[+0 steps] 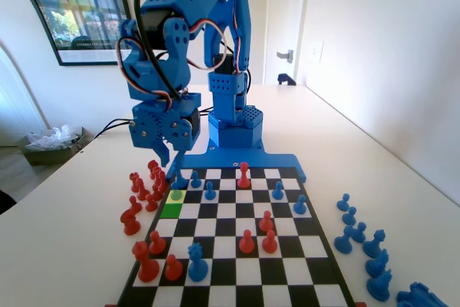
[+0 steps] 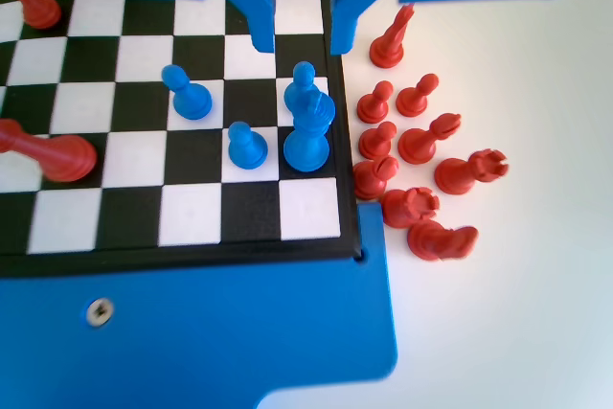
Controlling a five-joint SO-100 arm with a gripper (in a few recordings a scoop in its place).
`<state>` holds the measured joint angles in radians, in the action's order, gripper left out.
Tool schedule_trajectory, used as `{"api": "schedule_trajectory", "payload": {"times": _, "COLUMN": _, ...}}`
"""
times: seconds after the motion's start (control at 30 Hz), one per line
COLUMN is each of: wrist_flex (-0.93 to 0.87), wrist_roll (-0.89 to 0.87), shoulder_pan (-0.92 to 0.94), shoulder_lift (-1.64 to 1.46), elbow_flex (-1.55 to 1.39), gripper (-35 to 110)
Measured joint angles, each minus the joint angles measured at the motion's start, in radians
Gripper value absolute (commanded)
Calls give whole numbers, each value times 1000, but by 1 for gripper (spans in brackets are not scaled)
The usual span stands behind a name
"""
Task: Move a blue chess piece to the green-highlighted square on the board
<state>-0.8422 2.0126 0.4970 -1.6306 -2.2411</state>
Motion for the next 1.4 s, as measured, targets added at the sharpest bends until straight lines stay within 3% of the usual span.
{"api": "schedule_trajectory", "payload": {"times": 1.4, "wrist_flex": 219, "wrist_roll": 6, "shoulder_pan": 0, "shoulder_lift": 127, "elbow_flex": -51, "gripper": 9}}
